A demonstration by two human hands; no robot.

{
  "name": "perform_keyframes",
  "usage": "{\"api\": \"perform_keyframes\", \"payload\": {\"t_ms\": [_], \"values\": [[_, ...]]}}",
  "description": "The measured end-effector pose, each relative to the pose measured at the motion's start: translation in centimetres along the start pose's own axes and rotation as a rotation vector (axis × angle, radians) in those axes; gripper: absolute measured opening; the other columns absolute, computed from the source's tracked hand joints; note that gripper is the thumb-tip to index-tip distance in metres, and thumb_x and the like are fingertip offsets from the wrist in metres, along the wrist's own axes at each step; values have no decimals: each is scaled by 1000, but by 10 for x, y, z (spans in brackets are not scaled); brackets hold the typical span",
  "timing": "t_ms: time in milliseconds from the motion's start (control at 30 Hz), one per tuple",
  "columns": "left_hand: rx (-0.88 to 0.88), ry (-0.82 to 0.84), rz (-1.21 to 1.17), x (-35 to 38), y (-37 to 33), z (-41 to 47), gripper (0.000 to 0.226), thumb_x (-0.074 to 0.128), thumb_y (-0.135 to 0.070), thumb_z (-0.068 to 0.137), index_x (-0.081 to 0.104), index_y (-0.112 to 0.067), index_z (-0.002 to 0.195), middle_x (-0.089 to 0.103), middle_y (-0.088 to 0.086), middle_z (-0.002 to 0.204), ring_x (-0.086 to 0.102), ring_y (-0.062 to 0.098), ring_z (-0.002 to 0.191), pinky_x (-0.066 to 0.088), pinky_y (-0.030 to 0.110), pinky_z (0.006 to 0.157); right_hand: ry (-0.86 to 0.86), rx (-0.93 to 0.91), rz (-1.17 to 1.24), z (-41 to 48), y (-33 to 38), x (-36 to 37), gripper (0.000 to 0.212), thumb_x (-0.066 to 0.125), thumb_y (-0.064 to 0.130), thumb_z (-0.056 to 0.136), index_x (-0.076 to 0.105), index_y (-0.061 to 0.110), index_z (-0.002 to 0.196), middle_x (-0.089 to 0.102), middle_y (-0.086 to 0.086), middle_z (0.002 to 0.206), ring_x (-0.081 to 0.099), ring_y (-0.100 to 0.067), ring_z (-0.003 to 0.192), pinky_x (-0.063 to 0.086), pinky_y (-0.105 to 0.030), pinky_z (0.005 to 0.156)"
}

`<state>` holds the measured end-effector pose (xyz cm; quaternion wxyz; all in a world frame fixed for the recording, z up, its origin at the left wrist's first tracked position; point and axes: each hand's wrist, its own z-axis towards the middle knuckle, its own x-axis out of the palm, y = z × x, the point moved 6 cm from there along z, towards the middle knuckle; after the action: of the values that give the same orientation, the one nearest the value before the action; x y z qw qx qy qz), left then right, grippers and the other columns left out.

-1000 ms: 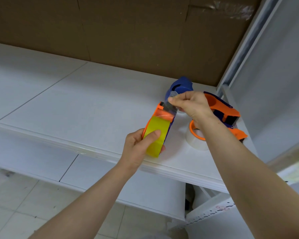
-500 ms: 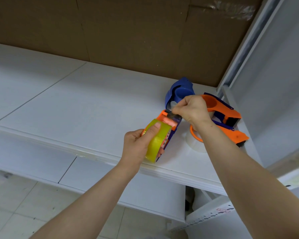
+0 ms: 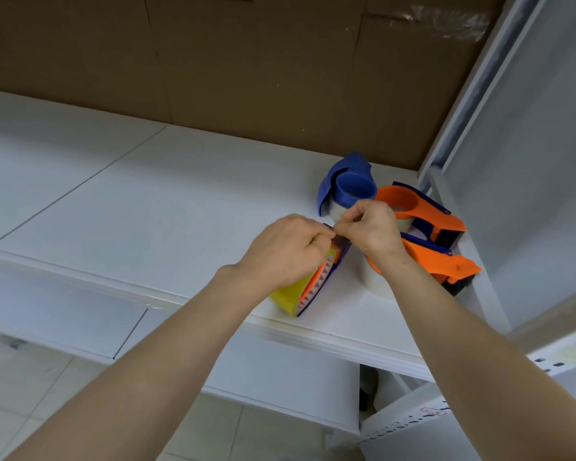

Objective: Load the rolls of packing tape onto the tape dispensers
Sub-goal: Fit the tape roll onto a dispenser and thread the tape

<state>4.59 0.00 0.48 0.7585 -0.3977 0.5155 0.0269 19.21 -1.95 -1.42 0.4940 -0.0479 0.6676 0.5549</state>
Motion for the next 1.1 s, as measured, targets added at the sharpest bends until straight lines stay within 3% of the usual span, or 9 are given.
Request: {"api": "perform_keyframes", "payload": {"t_ms": [133,300,467,567,667,800,933,1000,1100], "values": [[-23,25,112,6,3,4,71,16,-54,67,70,-19,97,70,5,96,57,20,90,50,40,79,-1,17,-29,4,-3,0,19,68,5,76,60,17,63,68,-5,76,65,-19,76,56,-38,75],[-83,102,120,8,1,8,46,41,-53,76,71,-19,84,64,6,78,53,19,82,51,35,71,38,28,-99,10,-3,4,1,68,5,74,69,4,75,71,-14,81,67,-25,76,58,-45,73],[-134,235,168,10,-1,15,33,54,-44,82,66,-20,103,60,2,92,52,17,87,46,29,72,146,62,-193,14,-3,12,6,67,8,74,70,7,79,71,-12,82,68,-24,76,59,-40,71],[-148,296,186,12,-3,18,32,52,-44,84,65,-22,103,61,1,94,55,18,89,46,29,73,203,74,-280,14,0,14,10,67,12,74,68,8,83,69,-11,83,67,-25,76,55,-33,65],[-174,357,218,15,-1,22,32,50,-45,86,64,-23,103,63,1,98,57,18,93,46,28,74,236,83,-282,13,0,12,13,67,13,76,68,6,86,70,-13,85,67,-26,80,56,-35,70],[-257,320,41,17,9,23,42,47,-51,87,69,-17,98,66,5,97,60,21,89,49,31,76,233,93,-202,10,-3,9,15,66,7,76,68,0,89,70,-19,89,67,-31,85,58,-41,78],[-476,118,-336,11,31,25,38,49,-36,94,57,-11,121,59,8,117,54,17,90,43,29,78,151,48,-91,1,-3,5,5,65,4,80,66,0,77,69,-19,84,66,-31,81,56,-49,76],[-597,200,-383,10,44,23,46,59,-38,87,49,-15,126,57,6,119,56,19,96,47,30,74,117,45,-39,-3,-2,3,18,66,8,82,60,9,66,68,-16,82,66,-30,80,56,-48,78],[-683,461,-442,16,47,19,39,56,-44,87,52,-17,115,64,8,99,64,21,82,52,30,63,101,20,-10,-6,-1,4,28,65,12,85,50,19,62,65,-11,80,66,-26,83,55,-45,82]]}}
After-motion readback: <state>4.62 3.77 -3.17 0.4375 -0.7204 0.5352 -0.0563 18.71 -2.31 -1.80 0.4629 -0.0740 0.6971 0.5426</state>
